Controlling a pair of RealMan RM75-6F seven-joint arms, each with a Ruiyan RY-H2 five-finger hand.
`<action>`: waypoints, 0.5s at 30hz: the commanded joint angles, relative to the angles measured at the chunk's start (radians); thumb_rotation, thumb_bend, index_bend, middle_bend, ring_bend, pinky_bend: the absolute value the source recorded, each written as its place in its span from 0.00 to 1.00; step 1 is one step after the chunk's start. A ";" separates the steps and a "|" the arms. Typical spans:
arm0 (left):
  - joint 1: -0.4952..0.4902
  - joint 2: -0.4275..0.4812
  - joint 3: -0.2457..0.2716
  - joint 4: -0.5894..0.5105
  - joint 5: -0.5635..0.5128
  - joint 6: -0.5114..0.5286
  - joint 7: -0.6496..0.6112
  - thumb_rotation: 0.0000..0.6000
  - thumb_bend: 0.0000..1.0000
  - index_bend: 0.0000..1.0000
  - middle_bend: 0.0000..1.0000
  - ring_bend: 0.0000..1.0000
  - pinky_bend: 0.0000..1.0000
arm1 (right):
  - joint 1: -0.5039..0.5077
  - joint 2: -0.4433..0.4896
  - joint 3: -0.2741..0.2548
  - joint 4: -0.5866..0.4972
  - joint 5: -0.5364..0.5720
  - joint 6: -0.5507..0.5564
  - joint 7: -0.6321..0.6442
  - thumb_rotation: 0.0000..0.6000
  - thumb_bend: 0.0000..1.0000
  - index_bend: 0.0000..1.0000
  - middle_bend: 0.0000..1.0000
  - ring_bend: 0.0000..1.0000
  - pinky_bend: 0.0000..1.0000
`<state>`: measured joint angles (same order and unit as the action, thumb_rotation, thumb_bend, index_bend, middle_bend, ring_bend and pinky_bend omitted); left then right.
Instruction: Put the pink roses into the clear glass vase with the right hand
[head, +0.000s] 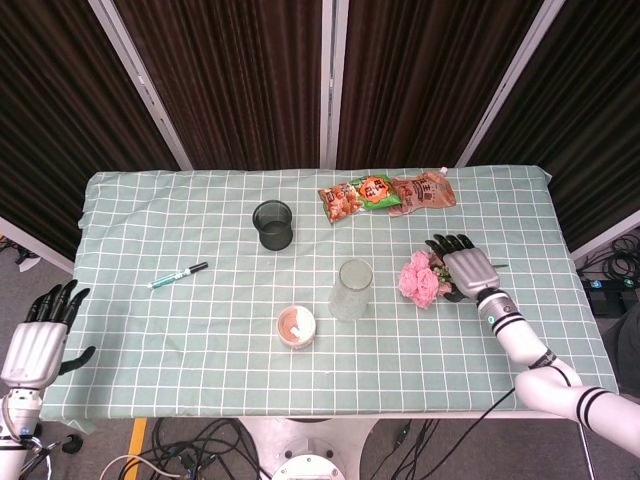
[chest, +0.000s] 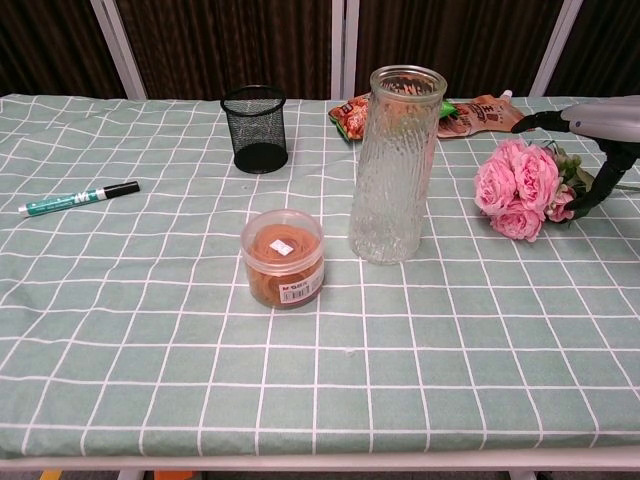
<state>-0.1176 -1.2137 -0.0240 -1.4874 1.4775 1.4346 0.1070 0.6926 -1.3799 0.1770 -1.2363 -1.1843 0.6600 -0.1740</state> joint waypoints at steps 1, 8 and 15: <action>0.002 0.000 0.000 0.004 0.000 0.003 0.001 1.00 0.19 0.11 0.01 0.00 0.12 | 0.033 -0.031 -0.006 0.036 0.046 -0.037 -0.039 1.00 0.09 0.00 0.00 0.00 0.00; 0.007 0.001 -0.001 0.013 -0.005 0.007 -0.014 1.00 0.19 0.11 0.01 0.00 0.12 | 0.071 -0.089 -0.018 0.102 0.109 -0.066 -0.070 1.00 0.10 0.00 0.04 0.00 0.00; 0.011 0.004 0.001 0.022 -0.005 0.006 -0.037 1.00 0.19 0.11 0.01 0.00 0.12 | 0.060 -0.137 -0.026 0.143 0.071 0.025 -0.065 1.00 0.15 0.23 0.31 0.17 0.13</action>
<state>-0.1066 -1.2100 -0.0231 -1.4663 1.4727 1.4413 0.0709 0.7554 -1.5089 0.1541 -1.1011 -1.1048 0.6757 -0.2439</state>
